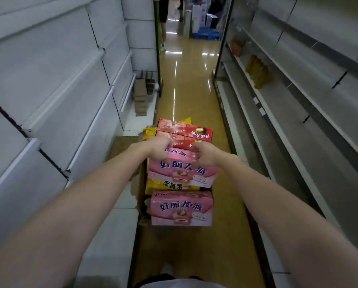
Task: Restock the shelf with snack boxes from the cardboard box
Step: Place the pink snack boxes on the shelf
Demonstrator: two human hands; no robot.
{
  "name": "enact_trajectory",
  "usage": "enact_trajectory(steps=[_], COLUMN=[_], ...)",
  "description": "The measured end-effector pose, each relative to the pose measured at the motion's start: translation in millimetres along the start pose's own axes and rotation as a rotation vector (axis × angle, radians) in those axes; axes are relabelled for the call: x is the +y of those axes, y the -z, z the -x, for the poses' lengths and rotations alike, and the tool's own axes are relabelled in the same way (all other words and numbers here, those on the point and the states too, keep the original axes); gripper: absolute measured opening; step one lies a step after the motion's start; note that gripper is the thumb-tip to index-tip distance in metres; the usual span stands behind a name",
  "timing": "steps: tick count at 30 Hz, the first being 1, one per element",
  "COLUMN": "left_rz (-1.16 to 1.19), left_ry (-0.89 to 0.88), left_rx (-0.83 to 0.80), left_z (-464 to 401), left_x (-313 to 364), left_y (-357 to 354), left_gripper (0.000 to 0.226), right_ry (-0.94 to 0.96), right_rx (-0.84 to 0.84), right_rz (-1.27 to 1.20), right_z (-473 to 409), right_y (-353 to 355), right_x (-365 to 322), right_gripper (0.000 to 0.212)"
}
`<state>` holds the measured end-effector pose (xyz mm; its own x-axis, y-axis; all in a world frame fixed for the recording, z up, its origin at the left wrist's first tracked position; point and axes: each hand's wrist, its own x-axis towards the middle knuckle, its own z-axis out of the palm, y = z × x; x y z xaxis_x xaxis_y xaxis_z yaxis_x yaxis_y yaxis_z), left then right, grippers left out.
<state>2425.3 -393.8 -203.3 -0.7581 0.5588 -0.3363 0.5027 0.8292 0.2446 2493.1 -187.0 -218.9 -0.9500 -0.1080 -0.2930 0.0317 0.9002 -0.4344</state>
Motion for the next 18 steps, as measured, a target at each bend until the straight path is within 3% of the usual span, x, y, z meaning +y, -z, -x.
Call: enact_trajectory(steps=[5,9,18], left_rz=[-0.014,-0.011,-0.010], left_ry=[-0.040,-0.097,-0.484], left_rx=[-0.053,-0.089,-0.002], left_z=[-13,-35,-79], left_x=[15,36,136], left_y=[48,74,97], left_gripper=[0.064,0.061,0.063], right_ry=[-0.018,-0.058,-0.294], right_rx=[0.010,0.087,0.331], right_rz=[-0.003,-0.014,0.013], right_z=[12,26,96], right_y=[49,81,135], right_x=[4,15,67], right_gripper=[0.081,0.071,0.056])
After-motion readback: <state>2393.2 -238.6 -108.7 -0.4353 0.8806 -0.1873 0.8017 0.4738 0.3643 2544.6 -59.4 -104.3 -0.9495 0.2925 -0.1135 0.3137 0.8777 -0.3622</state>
